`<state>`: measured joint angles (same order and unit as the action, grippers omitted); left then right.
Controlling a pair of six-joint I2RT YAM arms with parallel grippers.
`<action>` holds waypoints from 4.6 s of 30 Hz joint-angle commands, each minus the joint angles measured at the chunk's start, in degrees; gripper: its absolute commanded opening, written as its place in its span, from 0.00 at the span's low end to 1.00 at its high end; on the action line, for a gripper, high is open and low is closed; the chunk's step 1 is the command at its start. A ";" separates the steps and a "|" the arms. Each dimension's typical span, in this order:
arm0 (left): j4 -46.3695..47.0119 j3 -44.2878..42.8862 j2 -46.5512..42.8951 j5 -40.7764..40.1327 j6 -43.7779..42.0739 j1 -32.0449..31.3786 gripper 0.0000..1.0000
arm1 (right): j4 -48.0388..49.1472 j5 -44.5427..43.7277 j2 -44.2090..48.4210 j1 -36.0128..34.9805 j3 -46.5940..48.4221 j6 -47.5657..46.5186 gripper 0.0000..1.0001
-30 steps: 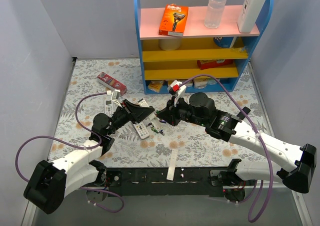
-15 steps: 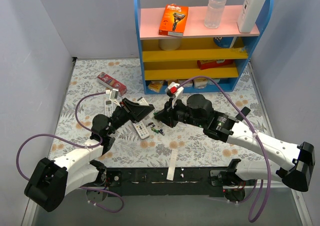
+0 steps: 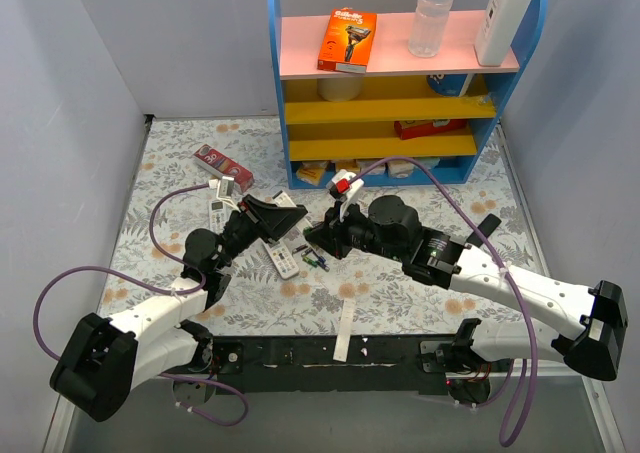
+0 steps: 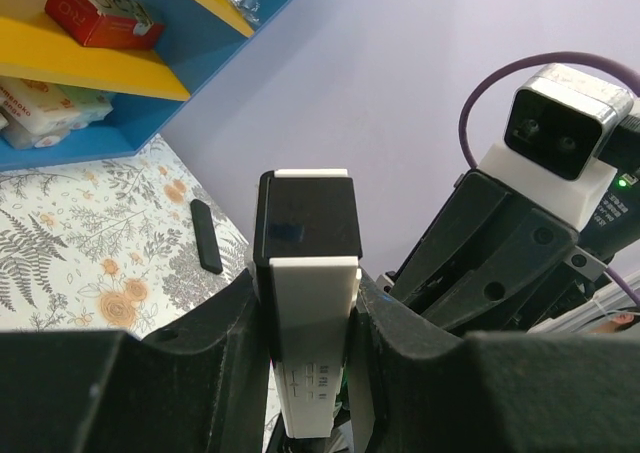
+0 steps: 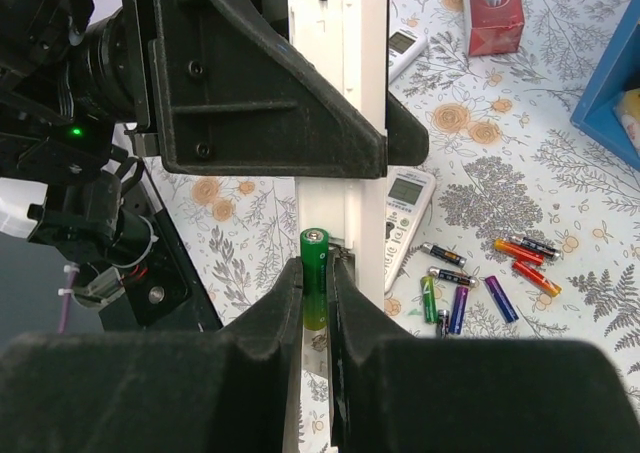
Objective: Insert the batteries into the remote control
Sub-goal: Load the battery into the remote control.
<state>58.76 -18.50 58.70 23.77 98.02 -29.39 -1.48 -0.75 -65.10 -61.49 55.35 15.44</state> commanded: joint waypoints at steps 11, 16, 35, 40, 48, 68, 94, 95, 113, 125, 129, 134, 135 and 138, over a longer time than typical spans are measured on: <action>5.66 -2.33 -1.22 -0.74 2.62 -0.23 0.00 | -0.37 -6.10 0.68 -0.56 -2.97 -0.32 0.01; 5.31 -2.50 -0.87 0.22 2.27 -0.23 0.00 | -1.16 -4.87 -0.20 -0.56 -2.18 -0.59 0.11; 4.96 -2.50 0.72 2.95 1.83 -0.23 0.00 | -4.41 -4.69 -0.91 -0.64 1.51 -2.26 0.33; 4.52 -2.50 0.81 3.48 2.00 -0.23 0.00 | -6.78 -6.10 -0.12 -0.64 3.79 -3.75 0.43; 2.32 -3.56 0.89 4.00 2.79 -0.23 0.00 | -16.17 2.14 -1.52 -0.64 15.48 -9.19 0.71; -16.75 -13.31 1.15 11.46 -1.34 -0.14 0.00 | -28.66 11.56 3.05 -0.64 18.30 -44.97 0.56; -16.49 -16.83 3.97 18.33 -1.51 -0.14 0.00 | -31.57 18.33 -4.24 -0.03 24.63 -48.58 0.30; -16.40 -16.83 3.88 18.33 -1.51 -0.14 0.00 | -31.66 18.51 -4.33 -0.03 24.63 -48.58 0.29; -14.03 -16.22 3.62 18.24 0.42 -0.14 0.00 | -32.36 17.63 -5.39 0.50 22.43 -47.61 0.13; -12.09 -17.09 2.48 16.40 2.00 -0.23 0.00 | -32.54 17.98 -4.60 0.50 15.85 -45.59 0.09; -12.00 -16.74 1.86 14.65 2.44 -0.14 0.00 | -32.80 17.02 -4.42 0.41 13.39 -45.59 0.10; -10.17 -14.03 1.51 12.27 5.07 -0.14 0.00 | -27.98 16.31 -2.84 0.41 9.25 -44.28 0.11; -8.42 -13.32 1.51 11.83 6.82 -0.14 0.00 | -27.10 16.66 -2.58 0.58 8.81 -43.84 0.12; -7.43 -10.77 1.51 9.63 7.98 -0.23 0.00 | -23.41 18.24 -1.87 0.41 8.46 -41.20 0.19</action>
<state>42.44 -30.26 63.31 39.16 100.60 -29.71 -22.02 16.29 -66.98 -61.08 66.39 -30.35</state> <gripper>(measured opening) 0.273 0.155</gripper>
